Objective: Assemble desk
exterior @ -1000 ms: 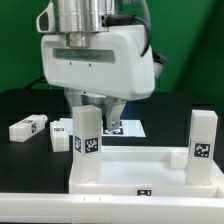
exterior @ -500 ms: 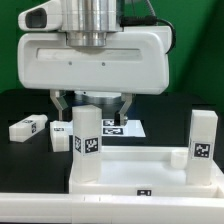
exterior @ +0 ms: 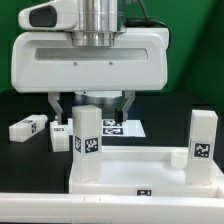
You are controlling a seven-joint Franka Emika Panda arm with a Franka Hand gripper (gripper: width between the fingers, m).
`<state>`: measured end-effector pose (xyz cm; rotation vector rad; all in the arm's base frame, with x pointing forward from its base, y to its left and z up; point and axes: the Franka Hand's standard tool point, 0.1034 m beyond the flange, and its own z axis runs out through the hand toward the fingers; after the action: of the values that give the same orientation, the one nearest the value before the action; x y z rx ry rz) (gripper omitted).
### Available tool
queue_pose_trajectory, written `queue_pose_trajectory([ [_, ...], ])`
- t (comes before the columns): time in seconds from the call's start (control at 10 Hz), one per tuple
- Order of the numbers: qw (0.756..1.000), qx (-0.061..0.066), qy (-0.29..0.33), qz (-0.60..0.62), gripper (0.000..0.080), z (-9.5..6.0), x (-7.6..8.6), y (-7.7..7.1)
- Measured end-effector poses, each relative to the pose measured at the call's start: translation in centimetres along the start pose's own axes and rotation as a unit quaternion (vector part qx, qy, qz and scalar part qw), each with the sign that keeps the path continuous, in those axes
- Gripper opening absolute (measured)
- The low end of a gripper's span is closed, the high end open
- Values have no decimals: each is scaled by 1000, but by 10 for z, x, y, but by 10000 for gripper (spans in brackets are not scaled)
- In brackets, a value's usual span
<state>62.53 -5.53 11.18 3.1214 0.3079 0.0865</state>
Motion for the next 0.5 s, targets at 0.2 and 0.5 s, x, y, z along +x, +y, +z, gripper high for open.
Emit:
queue_pose_trajectory([
  [0.2,999,-3,-1,-47,649,0,0,1],
  [0.5,999,-3,-1,-46,465,0,0,1],
])
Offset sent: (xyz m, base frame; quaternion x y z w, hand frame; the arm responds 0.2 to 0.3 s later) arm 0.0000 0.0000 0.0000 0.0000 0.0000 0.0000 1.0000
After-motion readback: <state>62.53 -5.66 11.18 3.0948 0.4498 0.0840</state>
